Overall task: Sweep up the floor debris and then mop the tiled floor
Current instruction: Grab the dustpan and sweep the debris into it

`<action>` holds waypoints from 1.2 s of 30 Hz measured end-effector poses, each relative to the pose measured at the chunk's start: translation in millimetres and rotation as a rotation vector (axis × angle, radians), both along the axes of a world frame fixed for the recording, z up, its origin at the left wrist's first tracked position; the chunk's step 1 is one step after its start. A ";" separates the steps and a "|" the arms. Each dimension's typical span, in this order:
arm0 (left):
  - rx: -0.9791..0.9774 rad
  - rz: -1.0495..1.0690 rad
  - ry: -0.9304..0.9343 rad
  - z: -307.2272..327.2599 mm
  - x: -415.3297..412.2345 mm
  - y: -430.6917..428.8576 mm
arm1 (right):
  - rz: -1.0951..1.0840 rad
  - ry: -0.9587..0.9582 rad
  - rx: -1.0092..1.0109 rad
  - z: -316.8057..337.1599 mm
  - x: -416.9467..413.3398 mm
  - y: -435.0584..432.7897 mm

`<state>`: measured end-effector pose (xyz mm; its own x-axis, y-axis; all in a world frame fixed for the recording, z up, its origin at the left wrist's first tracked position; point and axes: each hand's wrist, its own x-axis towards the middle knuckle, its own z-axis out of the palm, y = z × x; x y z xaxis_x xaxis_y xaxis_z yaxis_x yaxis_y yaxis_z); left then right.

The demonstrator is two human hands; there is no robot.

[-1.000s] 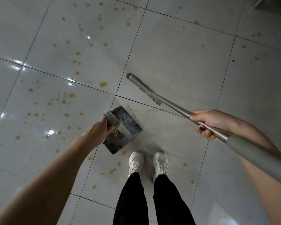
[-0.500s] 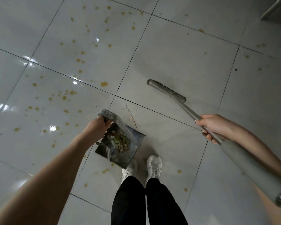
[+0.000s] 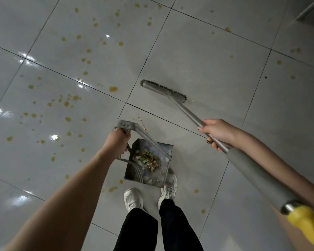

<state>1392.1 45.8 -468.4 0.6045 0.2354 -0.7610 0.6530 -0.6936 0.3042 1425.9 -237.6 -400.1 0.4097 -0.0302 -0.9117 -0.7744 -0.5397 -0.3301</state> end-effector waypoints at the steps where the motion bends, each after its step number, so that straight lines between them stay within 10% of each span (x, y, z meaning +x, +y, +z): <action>1: 0.004 0.019 -0.004 -0.4 2.6 0.2 | 0.011 0.005 0.010 -2.6 3.8 5.5; 18: 0.094 0.107 0.001 1.3 -9.2 -11.6 | 0.393 0.117 0.115 -25.2 65.9 60.0; 36: 0.296 -0.308 -0.022 19.7 -9.0 30.8 | 0.346 0.139 0.098 -18.0 54.0 45.3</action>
<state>1383.1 76.7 -448.7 0.6963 0.2473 -0.6738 0.3969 -0.9148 0.0745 1479.8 -192.3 -418.1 0.2529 0.1785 -0.9509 -0.5928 -0.7481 -0.2981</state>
